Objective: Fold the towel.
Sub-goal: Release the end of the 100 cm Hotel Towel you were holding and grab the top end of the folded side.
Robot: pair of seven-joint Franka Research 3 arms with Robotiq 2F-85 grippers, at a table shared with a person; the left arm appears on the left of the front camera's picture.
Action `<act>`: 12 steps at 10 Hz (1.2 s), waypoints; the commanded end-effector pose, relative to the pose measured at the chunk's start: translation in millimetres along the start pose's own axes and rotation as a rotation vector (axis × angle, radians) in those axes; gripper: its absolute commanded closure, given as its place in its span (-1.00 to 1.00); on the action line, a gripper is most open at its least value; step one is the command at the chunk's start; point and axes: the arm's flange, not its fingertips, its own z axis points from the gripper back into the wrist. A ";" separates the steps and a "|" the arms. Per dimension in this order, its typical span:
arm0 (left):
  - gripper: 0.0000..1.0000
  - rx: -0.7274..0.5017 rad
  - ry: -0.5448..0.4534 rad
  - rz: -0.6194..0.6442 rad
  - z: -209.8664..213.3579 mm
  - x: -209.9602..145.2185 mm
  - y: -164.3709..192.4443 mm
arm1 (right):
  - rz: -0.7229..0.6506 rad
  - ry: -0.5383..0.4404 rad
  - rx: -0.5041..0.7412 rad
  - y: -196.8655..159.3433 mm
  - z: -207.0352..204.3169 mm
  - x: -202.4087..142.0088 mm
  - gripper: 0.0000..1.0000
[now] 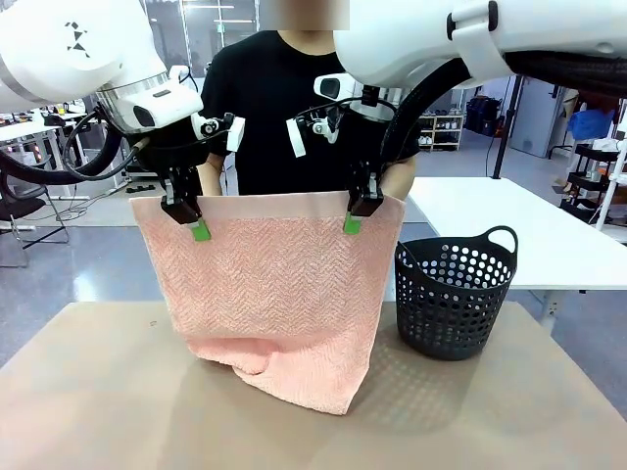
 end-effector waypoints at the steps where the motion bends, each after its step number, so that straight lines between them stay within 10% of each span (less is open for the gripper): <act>1: 1.00 0.000 0.007 -0.005 2.5 0.4 1.5 | 0.008 0.004 0.000 0.3 1.4 -0.1 1.00; 12: 1.00 0.000 0.007 -0.005 2.5 0.4 1.5 | 0.008 0.004 0.000 0.3 1.4 -0.1 1.00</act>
